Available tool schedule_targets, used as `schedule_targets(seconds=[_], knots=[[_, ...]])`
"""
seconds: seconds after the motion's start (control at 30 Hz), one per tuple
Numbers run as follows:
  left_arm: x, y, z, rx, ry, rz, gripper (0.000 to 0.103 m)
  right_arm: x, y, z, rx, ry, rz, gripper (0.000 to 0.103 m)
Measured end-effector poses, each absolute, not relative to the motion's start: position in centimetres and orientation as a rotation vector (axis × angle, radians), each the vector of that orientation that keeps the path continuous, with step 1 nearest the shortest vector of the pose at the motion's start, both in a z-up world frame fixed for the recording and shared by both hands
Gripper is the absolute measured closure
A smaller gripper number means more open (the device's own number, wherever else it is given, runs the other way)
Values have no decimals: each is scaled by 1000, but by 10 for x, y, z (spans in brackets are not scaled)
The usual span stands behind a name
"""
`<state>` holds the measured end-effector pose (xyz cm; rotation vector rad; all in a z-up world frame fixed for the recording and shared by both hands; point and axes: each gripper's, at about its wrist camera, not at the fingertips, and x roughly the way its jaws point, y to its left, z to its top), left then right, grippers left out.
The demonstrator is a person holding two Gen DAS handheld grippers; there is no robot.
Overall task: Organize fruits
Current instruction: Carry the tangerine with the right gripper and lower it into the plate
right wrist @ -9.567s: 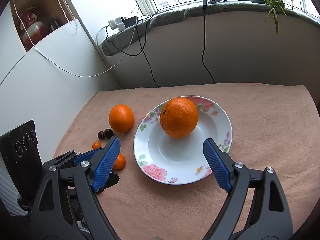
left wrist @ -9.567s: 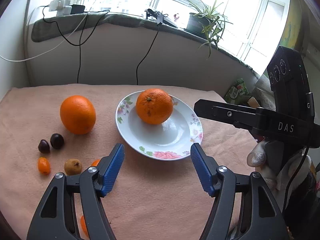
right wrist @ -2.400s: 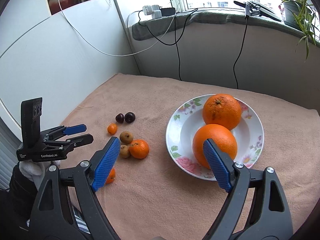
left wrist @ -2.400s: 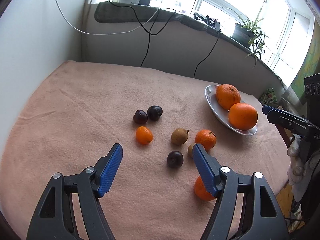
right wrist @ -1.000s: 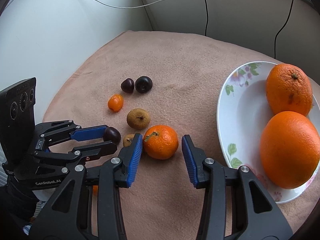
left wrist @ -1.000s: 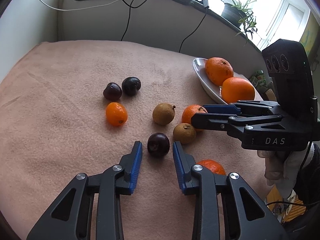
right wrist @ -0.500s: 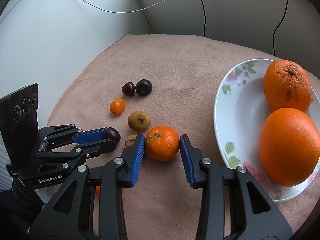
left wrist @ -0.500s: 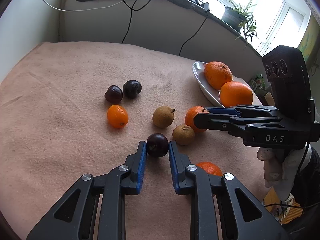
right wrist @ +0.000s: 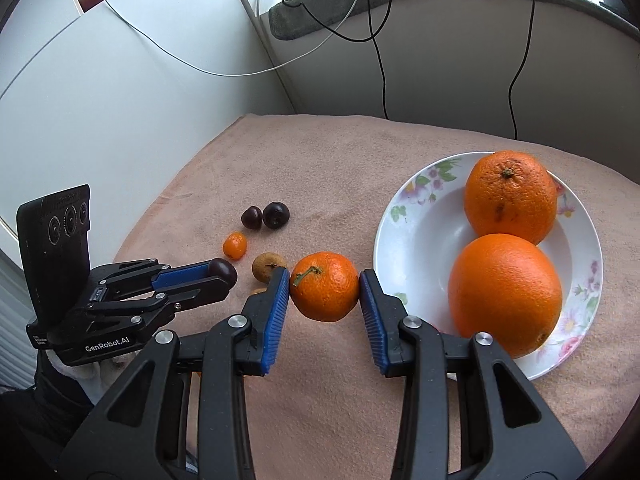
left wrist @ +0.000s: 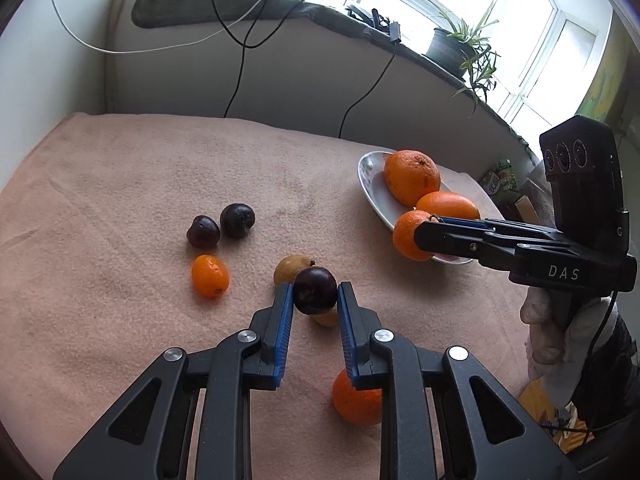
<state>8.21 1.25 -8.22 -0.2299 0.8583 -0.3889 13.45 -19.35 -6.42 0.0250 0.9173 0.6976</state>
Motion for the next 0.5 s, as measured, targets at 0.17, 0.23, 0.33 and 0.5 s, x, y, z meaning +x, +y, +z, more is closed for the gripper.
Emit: schedule_targets(seconds=[0.17, 0.23, 0.33, 0.5], knots=[[90, -2, -76, -214, 847, -417, 82, 135, -218, -55, 54, 886, 659, 65], [93, -8, -73, -208, 843, -430, 82, 135, -228, -52, 64, 874, 640, 65], [99, -17, -70, -197, 840, -446, 82, 136, -243, -47, 78, 857, 612, 65], [108, -31, -66, -179, 837, -466, 82, 140, -267, -42, 100, 835, 561, 65]])
